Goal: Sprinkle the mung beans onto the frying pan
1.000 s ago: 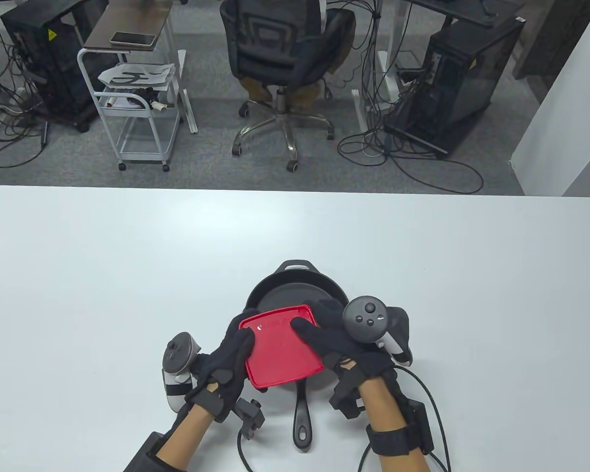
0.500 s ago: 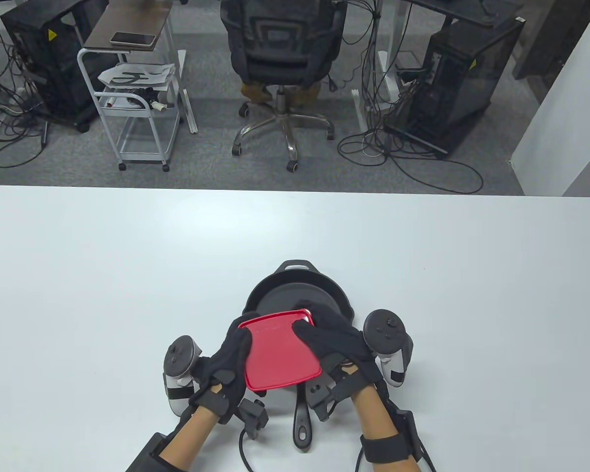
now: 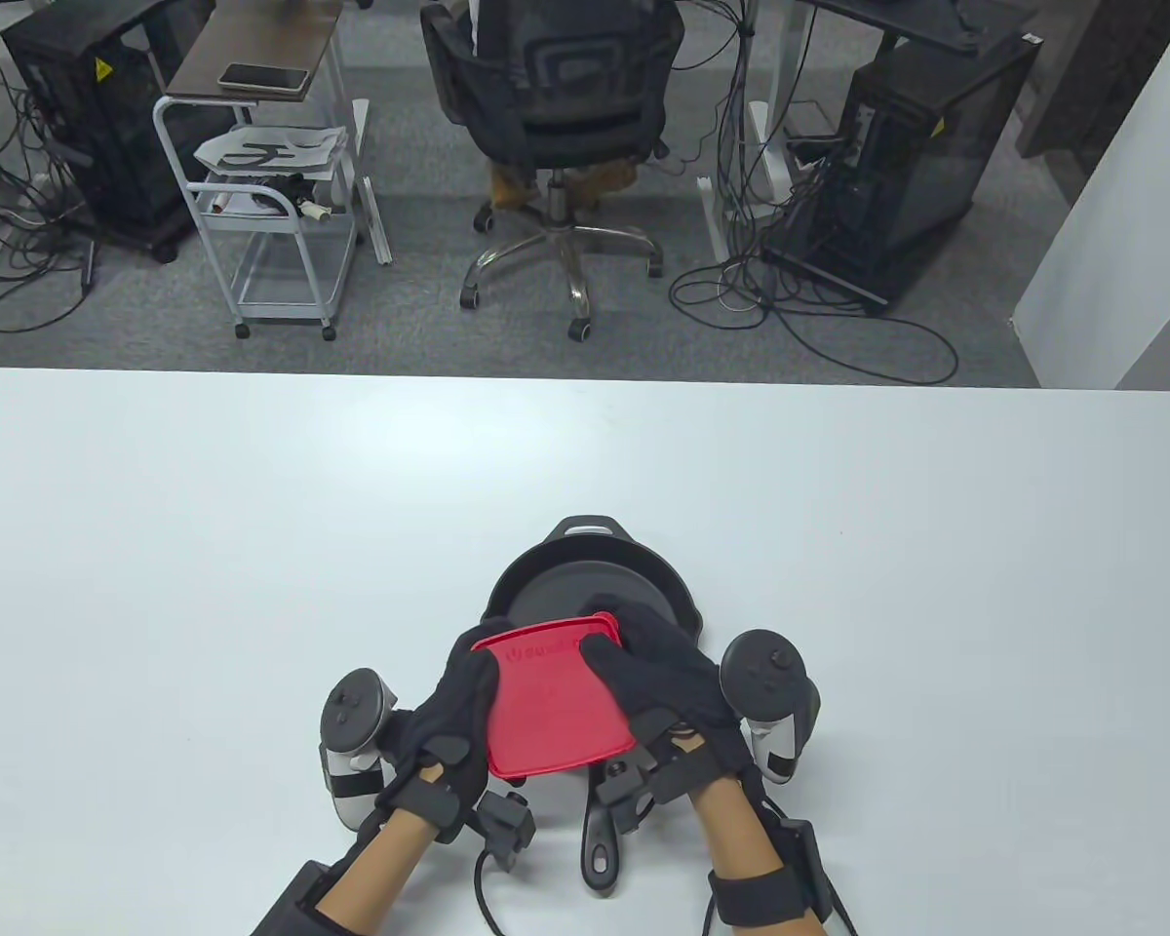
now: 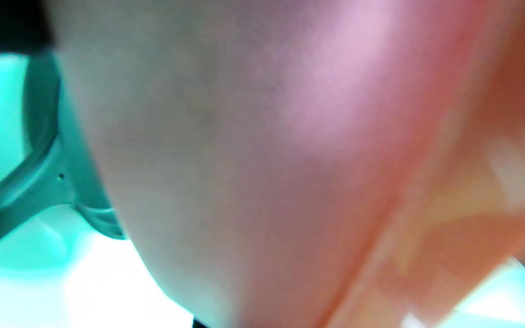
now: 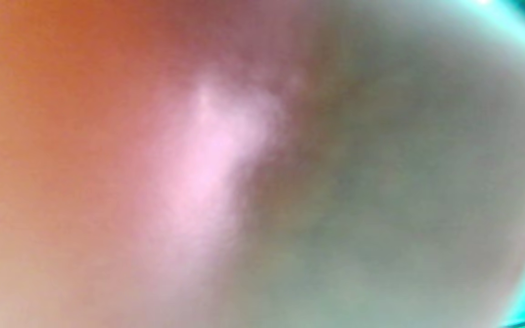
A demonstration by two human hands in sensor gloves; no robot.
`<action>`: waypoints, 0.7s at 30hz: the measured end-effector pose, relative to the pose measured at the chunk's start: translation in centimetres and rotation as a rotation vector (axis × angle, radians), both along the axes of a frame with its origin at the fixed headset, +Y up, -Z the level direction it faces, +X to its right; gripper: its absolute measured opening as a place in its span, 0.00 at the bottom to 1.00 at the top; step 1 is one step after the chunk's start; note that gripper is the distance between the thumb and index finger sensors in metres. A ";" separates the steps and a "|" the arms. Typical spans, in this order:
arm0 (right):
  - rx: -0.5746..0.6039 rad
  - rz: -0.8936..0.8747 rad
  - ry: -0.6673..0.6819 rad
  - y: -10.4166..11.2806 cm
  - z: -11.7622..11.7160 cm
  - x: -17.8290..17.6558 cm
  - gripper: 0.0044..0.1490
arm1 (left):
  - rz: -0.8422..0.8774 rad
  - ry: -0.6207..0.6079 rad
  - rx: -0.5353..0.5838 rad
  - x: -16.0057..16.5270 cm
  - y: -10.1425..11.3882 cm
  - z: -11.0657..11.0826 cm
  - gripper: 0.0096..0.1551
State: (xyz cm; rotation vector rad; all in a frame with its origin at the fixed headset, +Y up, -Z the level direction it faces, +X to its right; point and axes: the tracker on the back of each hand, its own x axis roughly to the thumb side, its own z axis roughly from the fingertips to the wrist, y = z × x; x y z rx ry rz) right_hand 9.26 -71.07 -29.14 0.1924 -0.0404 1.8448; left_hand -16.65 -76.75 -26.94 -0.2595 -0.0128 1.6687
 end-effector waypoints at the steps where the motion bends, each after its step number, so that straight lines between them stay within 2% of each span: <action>1: 0.020 0.047 -0.041 0.2 0.0 0.0 0.29 | -0.001 -0.004 -0.030 -0.1 -0.2 0.1 0.44; 2: 0.070 0.104 -0.053 0.4 0.0 -0.1 0.28 | 0.015 -0.001 -0.036 0.1 -0.5 0.1 0.45; 5: 0.062 0.103 -0.058 0.5 0.1 -0.2 0.28 | 0.041 0.000 -0.053 0.2 -0.8 0.1 0.45; 9: 0.127 0.145 -0.126 0.6 0.5 -0.3 0.28 | 0.060 0.011 -0.054 0.1 -1.1 -0.1 0.45; 12: 0.150 0.141 -0.165 0.5 1.1 -0.3 0.28 | 0.069 0.024 -0.008 -0.2 -0.6 -0.2 0.45; 21: 0.285 0.229 -0.054 1.1 2.7 -1.0 0.45 | 0.145 0.025 -0.033 -0.1 -0.6 0.1 0.45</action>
